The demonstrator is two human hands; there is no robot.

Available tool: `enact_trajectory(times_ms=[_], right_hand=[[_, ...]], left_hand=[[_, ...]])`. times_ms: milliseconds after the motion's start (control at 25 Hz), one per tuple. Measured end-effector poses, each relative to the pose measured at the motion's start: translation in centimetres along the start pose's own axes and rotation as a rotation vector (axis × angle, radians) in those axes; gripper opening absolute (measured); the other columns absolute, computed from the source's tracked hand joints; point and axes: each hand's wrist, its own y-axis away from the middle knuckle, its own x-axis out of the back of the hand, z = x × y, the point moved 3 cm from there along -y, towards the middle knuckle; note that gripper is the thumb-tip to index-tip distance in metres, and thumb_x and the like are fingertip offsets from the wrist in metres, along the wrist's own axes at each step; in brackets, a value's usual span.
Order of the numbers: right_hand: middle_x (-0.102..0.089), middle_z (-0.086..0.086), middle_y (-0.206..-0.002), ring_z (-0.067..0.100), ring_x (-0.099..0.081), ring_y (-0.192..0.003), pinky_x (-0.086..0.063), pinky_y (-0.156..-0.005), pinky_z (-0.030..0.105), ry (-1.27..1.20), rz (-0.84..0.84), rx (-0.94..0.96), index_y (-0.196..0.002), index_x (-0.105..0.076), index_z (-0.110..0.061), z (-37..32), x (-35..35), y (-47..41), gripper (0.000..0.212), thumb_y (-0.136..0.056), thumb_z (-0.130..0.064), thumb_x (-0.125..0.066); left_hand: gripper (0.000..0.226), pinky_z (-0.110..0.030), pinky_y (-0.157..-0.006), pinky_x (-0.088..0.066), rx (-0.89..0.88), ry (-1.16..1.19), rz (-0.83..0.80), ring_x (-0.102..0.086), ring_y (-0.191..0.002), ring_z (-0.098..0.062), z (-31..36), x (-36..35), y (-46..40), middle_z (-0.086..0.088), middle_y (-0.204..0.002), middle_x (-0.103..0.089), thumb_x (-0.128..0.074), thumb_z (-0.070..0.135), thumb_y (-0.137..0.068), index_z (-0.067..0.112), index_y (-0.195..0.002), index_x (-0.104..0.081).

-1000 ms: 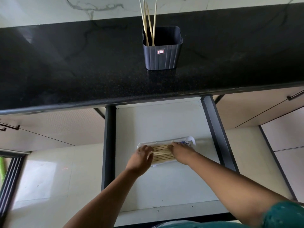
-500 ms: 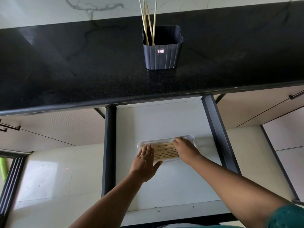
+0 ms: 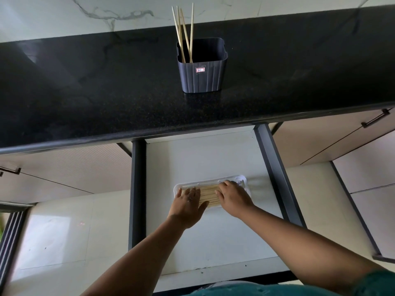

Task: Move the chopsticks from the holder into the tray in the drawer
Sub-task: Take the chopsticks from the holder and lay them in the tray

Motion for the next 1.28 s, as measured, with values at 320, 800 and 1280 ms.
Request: enact_trajectory(times_ms=[320,800,1280], right_hand=[[-0.066,-0.002,-0.086,0.025,-0.063,-0.079,-0.046,-0.060,0.031,-0.246,0.208,0.007,-0.086,-0.058,-0.021,-4.2,10.4,-5.3,0.010,-0.078,-0.028,-0.056],[-0.063,0.002,-0.118,0.015,-0.062,-0.090,-0.047,-0.067,0.022,-0.506,0.227,-0.107,-0.125,-0.057,-0.016,-6.2,29.5,-26.1,0.042,-0.087,-0.032,-0.065],[-0.007,0.015,-0.162,0.033,-0.015,-0.147,-0.022,-0.118,0.042,-0.488,-0.350,-0.325,-0.153,-0.007,-0.007,-6.1,27.2,-36.0,0.069,-0.101,-0.038,-0.039]], left_hand=[[0.036,-0.039,-0.079,-0.049,-0.065,0.120,0.452,-0.060,-0.098,-0.027,0.7,13.7,-4.3,-0.005,-0.104,-0.068,-0.038,0.039,-0.097,0.016,-0.110,-0.062],[0.033,-0.036,-0.085,-0.038,0.285,0.702,0.594,-0.050,-0.117,-0.033,-6.4,34.0,-18.8,-0.015,-0.124,-0.057,-0.040,0.028,-0.095,0.010,-0.121,-0.051],[0.038,-0.041,-0.094,-0.040,0.278,0.634,0.529,-0.047,-0.123,-0.033,-8.6,35.0,-26.3,-0.017,-0.131,-0.052,-0.035,0.032,-0.099,0.007,-0.126,-0.045]])
